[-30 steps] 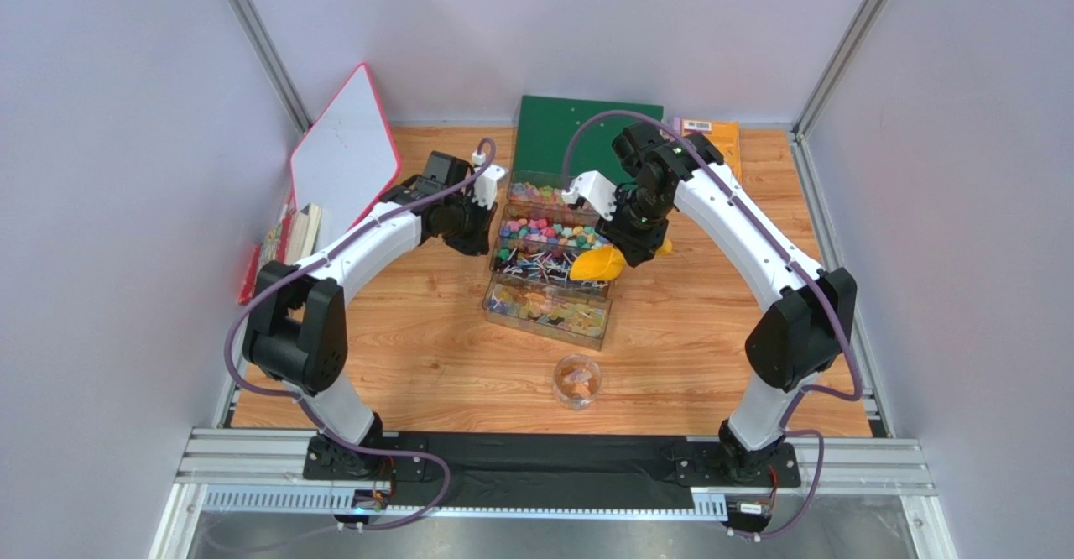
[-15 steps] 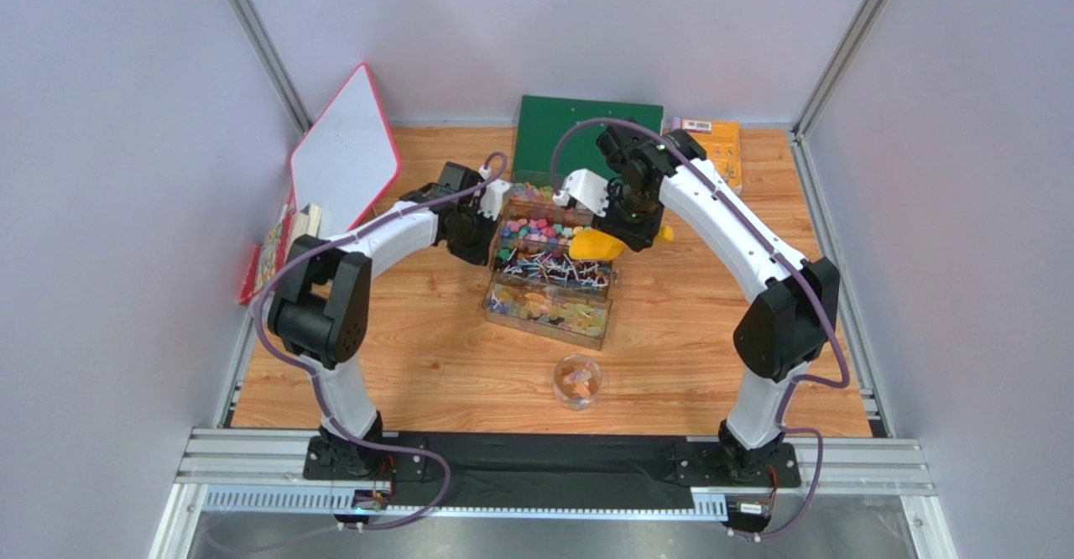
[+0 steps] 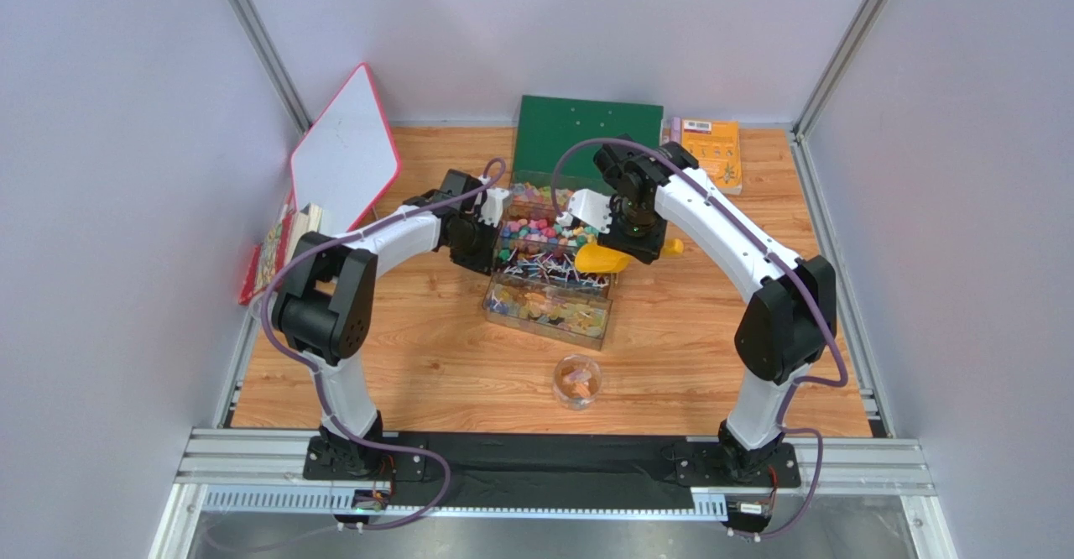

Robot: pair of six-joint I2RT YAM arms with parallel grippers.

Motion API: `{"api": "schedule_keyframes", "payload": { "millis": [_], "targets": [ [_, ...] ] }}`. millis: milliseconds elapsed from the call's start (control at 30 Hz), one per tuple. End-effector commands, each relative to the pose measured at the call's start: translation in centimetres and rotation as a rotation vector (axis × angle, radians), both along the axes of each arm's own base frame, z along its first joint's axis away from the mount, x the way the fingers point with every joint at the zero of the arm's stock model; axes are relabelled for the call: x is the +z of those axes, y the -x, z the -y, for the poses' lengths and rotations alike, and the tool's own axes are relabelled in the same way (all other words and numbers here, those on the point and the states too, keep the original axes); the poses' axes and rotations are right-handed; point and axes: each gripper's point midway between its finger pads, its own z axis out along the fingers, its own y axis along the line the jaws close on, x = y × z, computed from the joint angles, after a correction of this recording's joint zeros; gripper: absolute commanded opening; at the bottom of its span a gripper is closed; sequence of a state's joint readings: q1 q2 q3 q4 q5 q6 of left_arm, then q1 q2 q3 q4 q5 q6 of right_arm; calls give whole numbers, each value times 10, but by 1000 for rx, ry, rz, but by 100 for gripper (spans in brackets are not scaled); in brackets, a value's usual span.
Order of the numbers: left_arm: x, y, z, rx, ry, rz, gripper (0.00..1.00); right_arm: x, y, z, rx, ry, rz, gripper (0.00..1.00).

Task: Pack the candies
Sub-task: Adjust the packing bottle at the center of the board, then scoop the fake candies from the storage box.

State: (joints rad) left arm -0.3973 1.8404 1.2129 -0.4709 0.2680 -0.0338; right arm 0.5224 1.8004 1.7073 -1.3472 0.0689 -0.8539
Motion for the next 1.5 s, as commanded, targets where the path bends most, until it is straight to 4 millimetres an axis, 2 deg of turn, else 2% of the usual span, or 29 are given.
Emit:
{"api": "schedule_keyframes", "payload": {
  "millis": [0, 200, 333, 467, 500, 633, 967, 1133, 1267, 1467],
  "targets": [
    [12, 10, 31, -47, 89, 6, 0, 17, 69, 51, -14, 197, -233, 0],
    [16, 20, 55, -101, 105, 21, 0, 20, 66, 50, -13, 192, -217, 0],
    [18, 21, 57, -106, 106, 21, 0, 17, 69, 47, -39, 154, -242, 0],
    [26, 23, 47, -99, 71, 54, 0, 14, 73, 57, -32, 195, -256, 0],
    [33, 23, 44, -98, 73, 75, 0, 13, 72, 59, -16, 207, -255, 0],
    [38, 27, 35, -87, 64, 88, 0, 18, 63, 66, 27, 256, -224, 0],
    [44, 29, 23, -51, 63, 115, 0, 23, 36, 63, 133, 390, -162, 0],
    [45, 30, 15, -31, 64, 126, 0, 16, 36, 64, 207, 489, -181, 0],
    [52, 28, 11, -20, 69, 154, 0, 6, 38, 58, 236, 546, -201, 0],
    [58, 28, 6, -3, 76, 180, 0, -12, 32, 34, 189, 590, -192, 0]
  ]
}}
